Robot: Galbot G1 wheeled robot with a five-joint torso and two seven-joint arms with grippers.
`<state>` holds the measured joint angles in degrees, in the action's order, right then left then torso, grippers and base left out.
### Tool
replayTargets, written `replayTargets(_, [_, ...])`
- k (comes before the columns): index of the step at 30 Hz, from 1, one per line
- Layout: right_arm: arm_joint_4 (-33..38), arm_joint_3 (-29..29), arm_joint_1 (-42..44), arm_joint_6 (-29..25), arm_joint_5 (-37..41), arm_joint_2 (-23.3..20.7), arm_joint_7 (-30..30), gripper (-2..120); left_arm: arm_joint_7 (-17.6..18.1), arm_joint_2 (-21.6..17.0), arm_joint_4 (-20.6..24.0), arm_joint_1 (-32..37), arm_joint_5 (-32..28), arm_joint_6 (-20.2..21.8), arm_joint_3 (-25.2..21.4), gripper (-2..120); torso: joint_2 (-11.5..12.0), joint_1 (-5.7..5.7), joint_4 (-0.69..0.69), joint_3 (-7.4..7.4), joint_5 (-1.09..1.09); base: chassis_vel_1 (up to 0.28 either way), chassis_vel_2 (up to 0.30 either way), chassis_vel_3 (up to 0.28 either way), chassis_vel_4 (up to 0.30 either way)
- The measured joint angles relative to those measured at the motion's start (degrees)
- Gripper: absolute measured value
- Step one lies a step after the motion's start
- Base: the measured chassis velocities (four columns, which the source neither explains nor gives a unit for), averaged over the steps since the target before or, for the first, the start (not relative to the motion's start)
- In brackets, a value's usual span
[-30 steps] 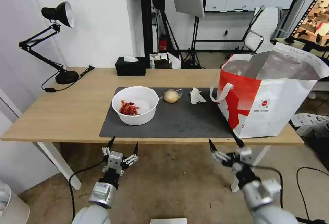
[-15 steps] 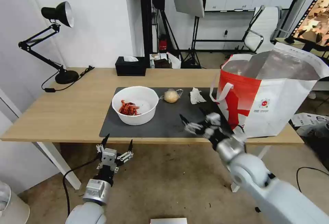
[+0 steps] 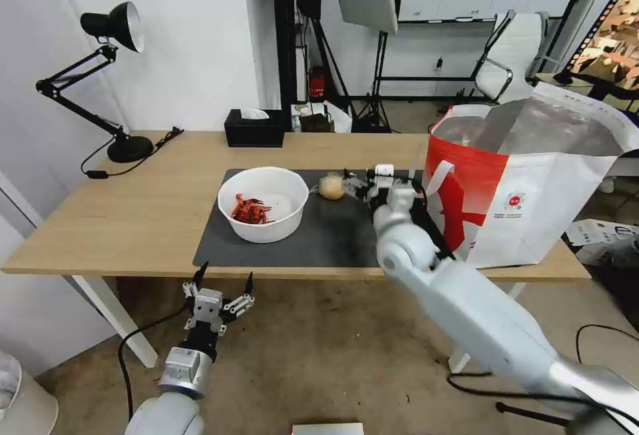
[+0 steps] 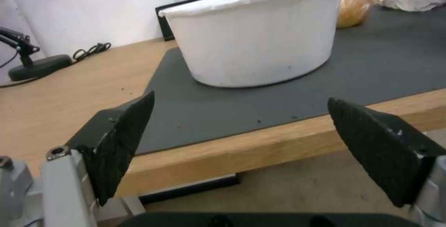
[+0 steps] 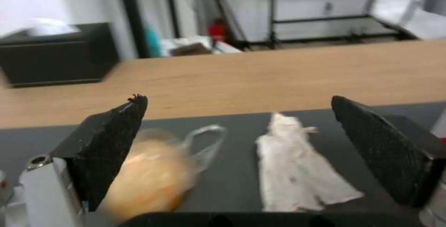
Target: Pick up the trash from the table and place it into the takeout bag.
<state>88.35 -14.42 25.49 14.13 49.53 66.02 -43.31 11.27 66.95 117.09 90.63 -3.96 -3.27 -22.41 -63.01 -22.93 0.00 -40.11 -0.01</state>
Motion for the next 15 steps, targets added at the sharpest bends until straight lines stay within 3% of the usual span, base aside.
replayTargets(15, [-12.4, 1.0, -4.0, 5.1, 2.7, 3.9, -2.6, 100, 0.0, 0.4, 0.0, 0.8, 0.5, 0.0, -0.4, 100, 0.0, 0.01, -0.01, 0.0, 0.01, 0.0, 0.0, 0.0, 0.0])
